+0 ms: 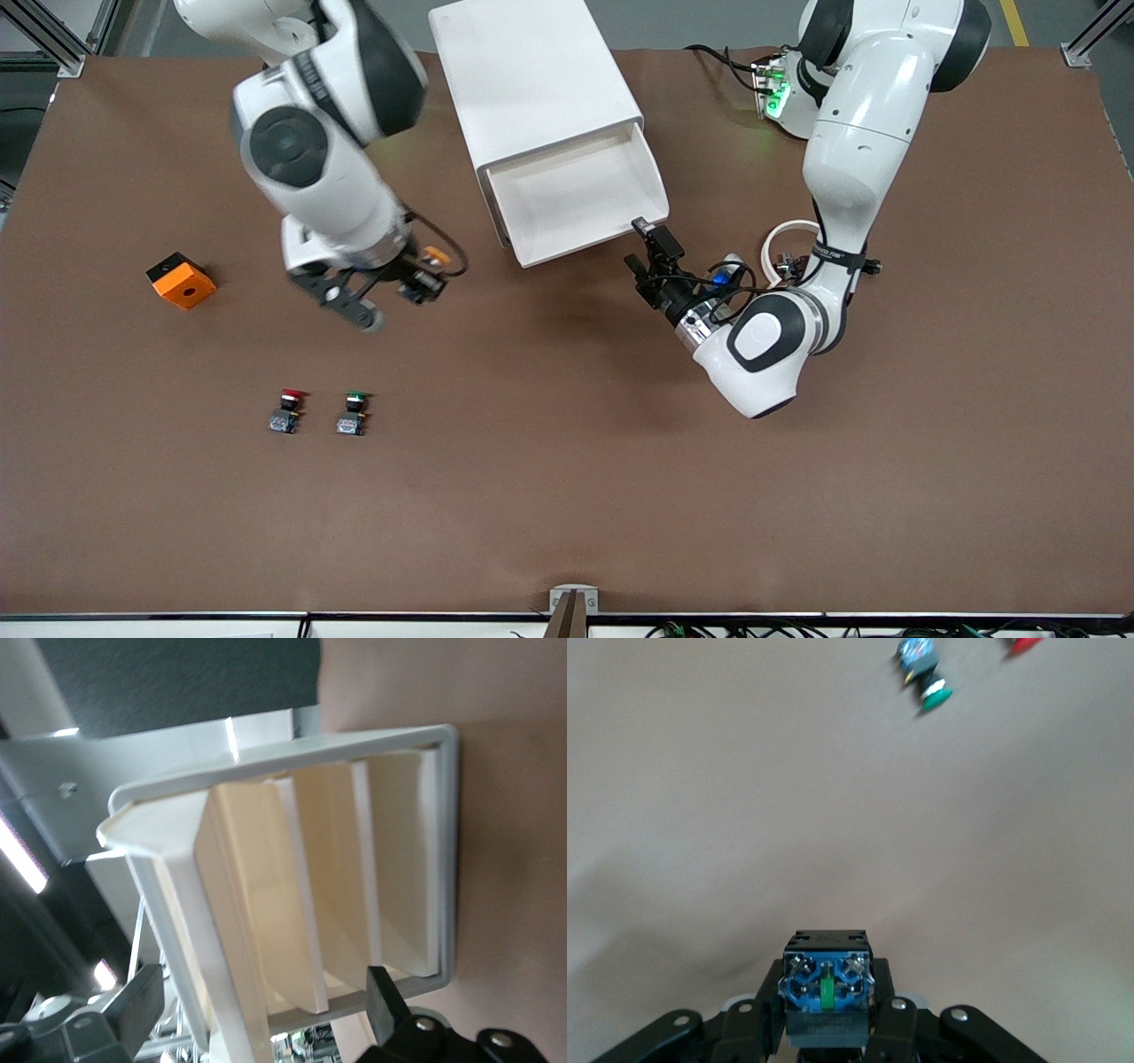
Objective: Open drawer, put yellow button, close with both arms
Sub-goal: 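Carry the yellow button with the right gripper over the open drawer, then lower the yellow button into the drawer and open the right gripper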
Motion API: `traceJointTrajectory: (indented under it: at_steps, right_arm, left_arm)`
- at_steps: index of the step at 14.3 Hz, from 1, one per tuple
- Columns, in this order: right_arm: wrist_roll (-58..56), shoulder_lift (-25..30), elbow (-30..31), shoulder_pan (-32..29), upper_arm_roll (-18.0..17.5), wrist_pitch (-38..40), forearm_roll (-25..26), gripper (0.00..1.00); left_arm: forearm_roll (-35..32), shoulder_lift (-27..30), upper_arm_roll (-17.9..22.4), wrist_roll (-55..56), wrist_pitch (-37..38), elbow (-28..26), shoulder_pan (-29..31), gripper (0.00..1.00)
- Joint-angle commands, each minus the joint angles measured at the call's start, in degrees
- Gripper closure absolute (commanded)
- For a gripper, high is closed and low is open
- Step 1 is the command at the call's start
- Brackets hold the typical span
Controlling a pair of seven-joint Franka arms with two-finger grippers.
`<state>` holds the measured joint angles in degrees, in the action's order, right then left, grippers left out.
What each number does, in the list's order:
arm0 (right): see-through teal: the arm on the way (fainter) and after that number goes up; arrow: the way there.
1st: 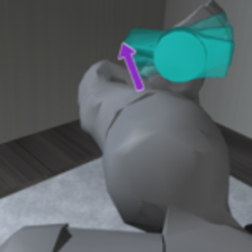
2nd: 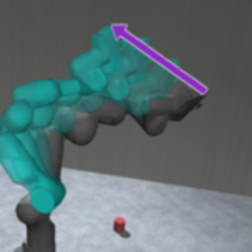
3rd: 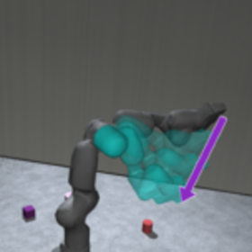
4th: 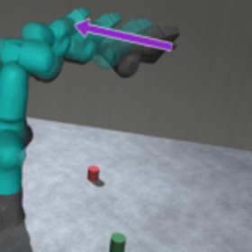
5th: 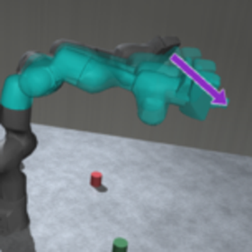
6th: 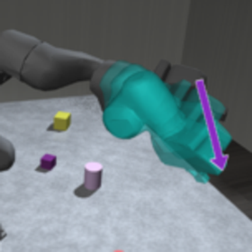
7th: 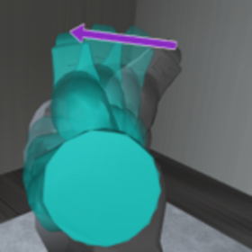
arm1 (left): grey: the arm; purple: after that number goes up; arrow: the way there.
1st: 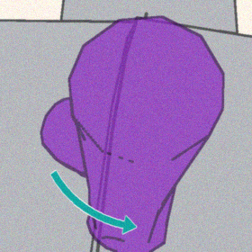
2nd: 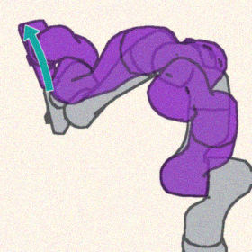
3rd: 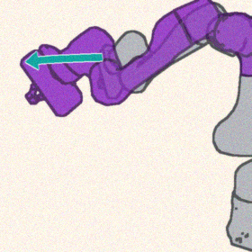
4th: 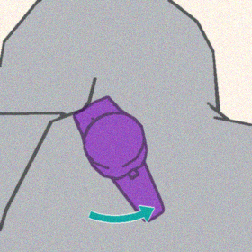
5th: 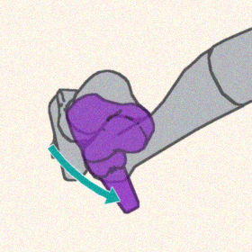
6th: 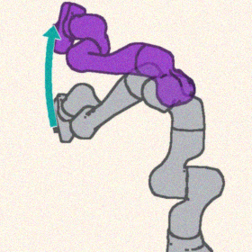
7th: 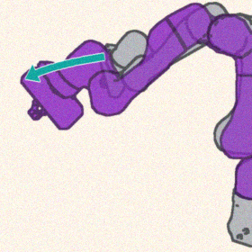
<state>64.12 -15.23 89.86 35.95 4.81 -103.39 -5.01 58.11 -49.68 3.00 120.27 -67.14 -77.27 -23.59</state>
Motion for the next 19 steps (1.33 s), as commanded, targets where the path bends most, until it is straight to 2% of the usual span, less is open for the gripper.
traceJointTrajectory:
  at_steps: [1,6,10,16,19]
  right_arm:
    - [7.1,-0.2,-1.6,5.3,0.9,0.4,0.6,1.00]
    - [20.5,-0.6,-2.0,14.1,1.0,-1.8,1.5,1.00]
    - [30.5,-3.4,-2.0,19.1,1.0,-4.0,3.6,1.00]
    - [41.0,-8.6,-3.1,21.7,0.9,-8.9,2.9,1.00]
    - [41.8,-8.8,-3.8,22.5,0.8,-8.6,2.5,1.00]
  left_arm:
    - [-5.0,0.0,0.3,-7.1,0.1,3.3,0.0,0.00]
    - [-6.4,0.4,4.3,-21.1,-0.7,5.2,0.3,0.00]
    - [-8.3,1.6,5.9,-32.3,-2.9,6.9,0.2,0.00]
    - [-18.3,3.4,5.8,-49.9,-18.1,8.0,-0.6,0.00]
    - [-24.9,3.3,5.9,-55.4,-27.3,7.9,-1.6,0.00]
